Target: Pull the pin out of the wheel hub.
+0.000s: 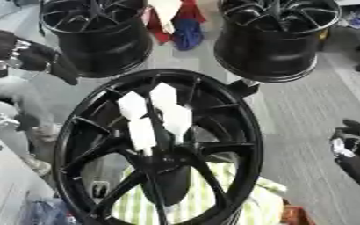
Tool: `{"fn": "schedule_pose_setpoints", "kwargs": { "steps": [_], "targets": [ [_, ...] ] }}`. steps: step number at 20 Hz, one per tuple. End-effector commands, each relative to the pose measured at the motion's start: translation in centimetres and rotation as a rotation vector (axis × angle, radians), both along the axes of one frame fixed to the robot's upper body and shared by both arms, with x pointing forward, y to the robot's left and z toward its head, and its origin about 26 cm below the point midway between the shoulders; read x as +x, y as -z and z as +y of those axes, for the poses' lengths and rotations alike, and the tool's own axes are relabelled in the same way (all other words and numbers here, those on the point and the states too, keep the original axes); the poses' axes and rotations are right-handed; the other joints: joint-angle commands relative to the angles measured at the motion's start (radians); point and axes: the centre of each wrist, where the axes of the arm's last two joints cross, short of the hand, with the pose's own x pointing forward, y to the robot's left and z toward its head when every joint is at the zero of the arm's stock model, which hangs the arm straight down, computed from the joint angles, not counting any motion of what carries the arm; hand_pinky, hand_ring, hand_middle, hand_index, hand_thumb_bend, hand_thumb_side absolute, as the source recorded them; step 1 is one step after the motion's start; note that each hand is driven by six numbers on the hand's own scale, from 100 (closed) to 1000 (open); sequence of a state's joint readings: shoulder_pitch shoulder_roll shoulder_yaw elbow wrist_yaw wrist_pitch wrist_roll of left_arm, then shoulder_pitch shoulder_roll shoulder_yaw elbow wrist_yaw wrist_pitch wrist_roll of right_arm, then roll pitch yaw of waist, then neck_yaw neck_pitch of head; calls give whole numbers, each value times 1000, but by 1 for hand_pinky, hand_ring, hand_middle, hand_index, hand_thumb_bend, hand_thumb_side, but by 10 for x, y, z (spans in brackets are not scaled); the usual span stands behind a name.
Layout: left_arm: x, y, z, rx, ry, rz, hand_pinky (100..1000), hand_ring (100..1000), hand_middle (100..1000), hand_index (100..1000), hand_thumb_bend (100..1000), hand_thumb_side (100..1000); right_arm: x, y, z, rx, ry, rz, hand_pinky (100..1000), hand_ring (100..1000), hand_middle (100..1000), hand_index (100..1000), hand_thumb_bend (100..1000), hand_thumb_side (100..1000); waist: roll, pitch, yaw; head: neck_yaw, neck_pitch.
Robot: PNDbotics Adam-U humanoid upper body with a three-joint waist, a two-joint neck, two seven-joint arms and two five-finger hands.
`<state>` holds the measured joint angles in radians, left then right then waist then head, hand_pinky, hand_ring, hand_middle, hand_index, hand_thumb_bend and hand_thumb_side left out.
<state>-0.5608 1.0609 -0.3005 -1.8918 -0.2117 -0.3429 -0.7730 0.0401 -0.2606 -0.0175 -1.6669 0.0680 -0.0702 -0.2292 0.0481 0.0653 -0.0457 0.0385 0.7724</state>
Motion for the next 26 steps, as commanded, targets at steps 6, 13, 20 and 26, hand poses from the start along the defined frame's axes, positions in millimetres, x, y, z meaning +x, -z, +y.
{"fn": "schedule_pose_setpoints", "kwargs": {
  "steps": [6, 13, 20, 26],
  "targets": [
    [32, 26, -15, 246, 137, 34, 874, 800, 836, 874, 283, 100, 4, -8, -3, -31, -26, -17, 709, 607, 674, 811, 100, 287, 3, -1, -20, 19, -2],
    [53, 46, -15, 267, 143, 66, 876, 808, 840, 876, 291, 100, 5, -9, -2, -30, -34, -21, 709, 607, 674, 811, 100, 288, 7, 5, -35, 24, -2],
    [65, 44, -21, 245, 151, 51, 897, 834, 863, 887, 293, 100, 5, -8, -1, -28, -39, -20, 709, 607, 674, 811, 100, 286, 9, 7, -41, 30, -2],
    [74, 47, -28, 247, 160, 48, 902, 839, 869, 887, 292, 100, 6, -8, 0, -29, -45, -22, 709, 607, 674, 811, 100, 286, 13, 10, -51, 38, -2]
  ]
}}
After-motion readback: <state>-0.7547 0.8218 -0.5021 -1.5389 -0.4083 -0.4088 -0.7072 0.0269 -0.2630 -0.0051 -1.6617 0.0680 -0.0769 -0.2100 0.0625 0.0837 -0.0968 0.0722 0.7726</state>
